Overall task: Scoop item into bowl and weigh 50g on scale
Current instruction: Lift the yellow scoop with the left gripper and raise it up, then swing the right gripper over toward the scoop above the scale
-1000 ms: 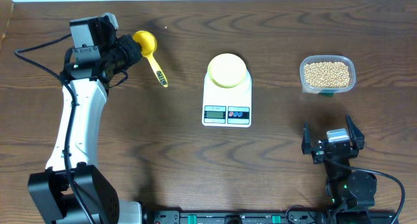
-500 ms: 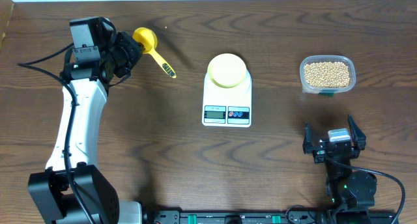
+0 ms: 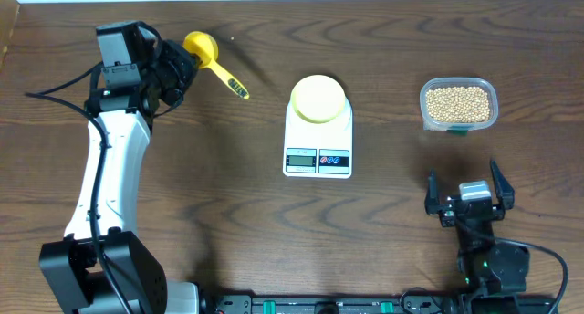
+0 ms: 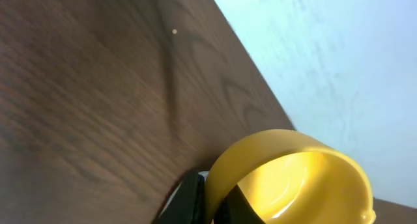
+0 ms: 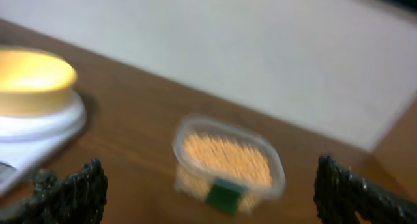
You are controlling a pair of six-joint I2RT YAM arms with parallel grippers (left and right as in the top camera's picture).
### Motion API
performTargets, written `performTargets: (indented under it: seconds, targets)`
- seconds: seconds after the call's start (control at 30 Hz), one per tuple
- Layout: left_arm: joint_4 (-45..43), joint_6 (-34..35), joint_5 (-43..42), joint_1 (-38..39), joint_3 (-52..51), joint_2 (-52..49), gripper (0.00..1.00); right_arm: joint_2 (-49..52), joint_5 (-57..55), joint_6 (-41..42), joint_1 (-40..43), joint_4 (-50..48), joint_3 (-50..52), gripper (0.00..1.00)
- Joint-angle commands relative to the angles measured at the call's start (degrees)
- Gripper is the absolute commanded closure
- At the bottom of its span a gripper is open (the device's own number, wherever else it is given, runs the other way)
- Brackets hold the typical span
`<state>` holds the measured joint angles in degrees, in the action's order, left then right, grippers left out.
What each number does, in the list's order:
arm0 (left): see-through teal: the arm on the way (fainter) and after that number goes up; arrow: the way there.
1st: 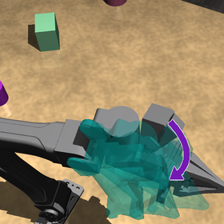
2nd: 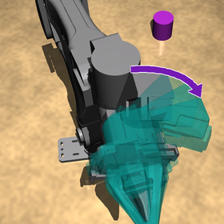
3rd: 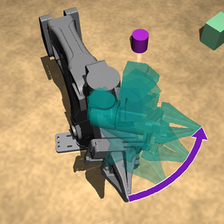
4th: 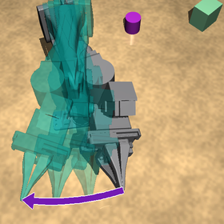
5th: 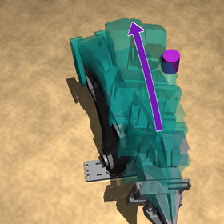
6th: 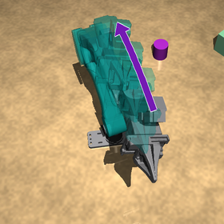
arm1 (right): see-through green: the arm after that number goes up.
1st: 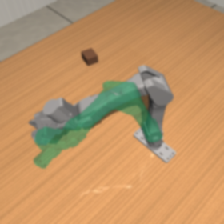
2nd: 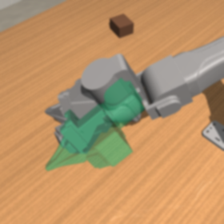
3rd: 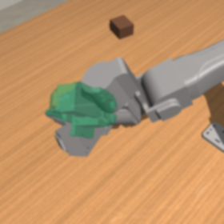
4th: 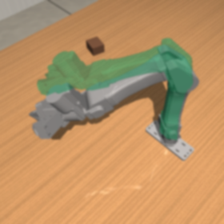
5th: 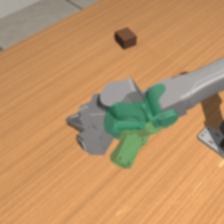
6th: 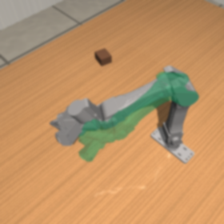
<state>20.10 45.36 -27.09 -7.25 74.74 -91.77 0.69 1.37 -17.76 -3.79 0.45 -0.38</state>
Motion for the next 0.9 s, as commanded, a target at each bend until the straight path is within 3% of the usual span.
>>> performTargets:
  seconds: [0.0,0.17,0.33,0.87]
  targets:
    - [-1.9,2.4,-0.7,1.6,0.9,0.2,0.93,-0.3,13.0,4.3,-0.4,-6.3,0.0,0.01]
    - [-8.0,3.3,0.5,3.4,0.9,0.2,0.92,2.5,14.3,15.8,-0.4,-15.3,-1.2,0.01]
    - [-11.7,6.5,1.7,5.3,0.9,0.2,0.93,13.7,20.1,16.5,-0.4,-14.8,-9.9,0.01]
    - [-17.5,10.2,4.4,9.3,0.9,0.2,0.92,71.4,54.9,22.9,-1.3,-14.9,-56.1,0.01]
